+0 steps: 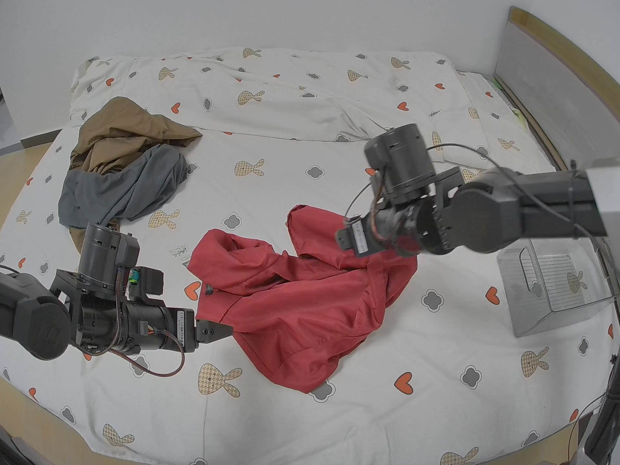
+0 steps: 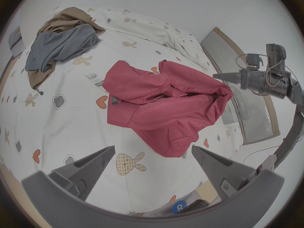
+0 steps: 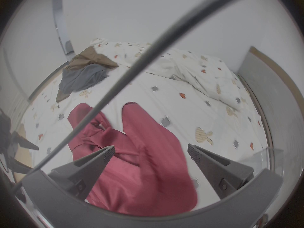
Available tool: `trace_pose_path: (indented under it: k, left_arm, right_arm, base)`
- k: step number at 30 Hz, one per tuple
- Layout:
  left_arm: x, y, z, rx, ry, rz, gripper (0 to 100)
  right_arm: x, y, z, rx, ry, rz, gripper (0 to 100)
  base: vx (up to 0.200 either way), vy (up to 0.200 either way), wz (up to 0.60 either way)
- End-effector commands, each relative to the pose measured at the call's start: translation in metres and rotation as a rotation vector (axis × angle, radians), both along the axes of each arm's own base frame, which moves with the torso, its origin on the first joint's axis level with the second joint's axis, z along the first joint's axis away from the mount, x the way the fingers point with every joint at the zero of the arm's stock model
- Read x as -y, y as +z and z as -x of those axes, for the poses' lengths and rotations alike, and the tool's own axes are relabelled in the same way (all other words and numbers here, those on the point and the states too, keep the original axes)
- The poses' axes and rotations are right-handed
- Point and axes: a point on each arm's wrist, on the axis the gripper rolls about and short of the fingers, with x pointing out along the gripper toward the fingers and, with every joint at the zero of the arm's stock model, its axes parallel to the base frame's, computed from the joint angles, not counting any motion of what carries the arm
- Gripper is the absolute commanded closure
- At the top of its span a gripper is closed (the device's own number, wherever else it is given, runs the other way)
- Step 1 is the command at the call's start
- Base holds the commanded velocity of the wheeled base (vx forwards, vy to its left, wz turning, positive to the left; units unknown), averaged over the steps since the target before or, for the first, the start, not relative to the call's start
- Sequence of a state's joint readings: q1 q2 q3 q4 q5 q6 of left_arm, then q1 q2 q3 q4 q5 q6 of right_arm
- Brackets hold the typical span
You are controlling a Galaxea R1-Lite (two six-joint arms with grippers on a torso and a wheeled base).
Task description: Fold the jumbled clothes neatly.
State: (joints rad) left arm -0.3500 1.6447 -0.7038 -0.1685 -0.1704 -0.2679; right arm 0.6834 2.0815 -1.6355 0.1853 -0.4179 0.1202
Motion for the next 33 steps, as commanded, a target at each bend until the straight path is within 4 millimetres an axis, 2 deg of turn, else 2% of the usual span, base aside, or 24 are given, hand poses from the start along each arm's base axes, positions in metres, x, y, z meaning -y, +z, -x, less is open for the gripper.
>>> trace_pose_path:
  k: [1,5,9,11,13,20,25,30,33]
  left_arm:
    - [0.0,0.001,0.001,0.005,0.001,0.002,0]
    - [0.0,0.001,0.001,0.005,0.001,0.002,0]
    - [0.0,0.001,0.001,0.005,0.001,0.002,0]
    - [0.0,0.002,0.001,0.008,0.001,0.003,0]
    - [-0.001,0.003,0.002,0.009,0.001,0.004,0]
    - [-0.001,0.002,0.003,0.008,-0.002,0.002,0]
    - [-0.001,0.002,0.003,0.01,-0.002,0.003,0]
    - [-0.001,0.001,0.002,0.008,-0.002,0.002,0]
    - [-0.001,0.001,0.003,0.008,-0.003,0.003,0]
  right_arm:
    - [-0.049,-0.042,0.002,0.001,0.091,0.088,0]
    - [-0.068,-0.036,0.017,0.043,0.146,0.054,0]
    - [-0.071,-0.039,0.018,0.045,0.16,0.07,0]
    - [-0.072,-0.064,0.007,0.008,0.148,0.102,0]
    - [-0.066,-0.076,-0.007,-0.01,0.115,0.115,0]
    - [-0.04,-0.093,-0.05,-0.018,0.015,0.117,0]
    - [-0.039,-0.1,-0.055,-0.026,0.004,0.12,0]
    - [-0.046,-0.105,-0.054,-0.026,0.019,0.127,0]
    - [-0.052,-0.112,-0.06,-0.018,0.015,0.124,0]
  base:
    - [0.0,0.0,0.0]
    - [0.0,0.0,0.0]
    - [0.0,0.0,0.0]
    - [0.0,0.0,0.0]
    - [0.0,0.0,0.0]
    - [0.0,0.0,0.0]
    - [0.0,0.0,0.0]
    - [0.0,0.0,0.0]
    - [0.0,0.0,0.0]
